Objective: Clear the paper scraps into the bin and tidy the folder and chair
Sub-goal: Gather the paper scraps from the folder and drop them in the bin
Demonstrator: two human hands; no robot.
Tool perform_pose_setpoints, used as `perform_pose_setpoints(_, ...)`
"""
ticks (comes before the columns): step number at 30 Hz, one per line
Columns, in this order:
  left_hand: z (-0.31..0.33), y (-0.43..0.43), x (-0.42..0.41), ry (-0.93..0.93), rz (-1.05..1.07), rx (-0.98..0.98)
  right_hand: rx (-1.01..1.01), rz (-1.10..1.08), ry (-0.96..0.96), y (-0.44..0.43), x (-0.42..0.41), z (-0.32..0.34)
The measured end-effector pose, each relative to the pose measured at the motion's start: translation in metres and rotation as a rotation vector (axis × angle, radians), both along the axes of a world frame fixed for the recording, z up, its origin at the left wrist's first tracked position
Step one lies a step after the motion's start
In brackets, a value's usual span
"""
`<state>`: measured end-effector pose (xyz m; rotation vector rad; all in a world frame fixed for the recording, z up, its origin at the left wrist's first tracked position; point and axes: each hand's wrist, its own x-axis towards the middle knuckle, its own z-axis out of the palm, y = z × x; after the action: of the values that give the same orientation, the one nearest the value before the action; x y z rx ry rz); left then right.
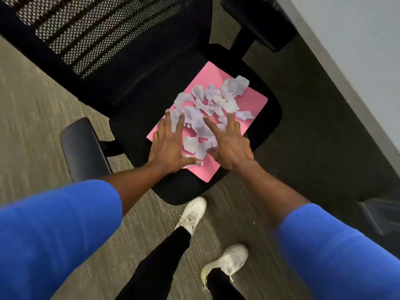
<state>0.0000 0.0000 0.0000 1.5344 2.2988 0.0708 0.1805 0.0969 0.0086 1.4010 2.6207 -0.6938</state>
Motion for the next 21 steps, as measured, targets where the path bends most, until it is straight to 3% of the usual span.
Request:
perform_pose_setpoints(10,-0.011,0.015,-0.017,-0.061,-0.186,0.061,0.075,0.107,-0.092,0.022,-0.033,-0.022)
perform_pose_setpoints(16,-0.014,0.012,-0.008,-0.083,-0.138,0.225,0.101,0.115,-0.035,0.021,-0.027,-0.021)
perform_pose_setpoints(21,-0.010,0.009,-0.006,-0.128,-0.066,0.252,0.117,0.026,0.081,0.013,-0.013,-0.014)
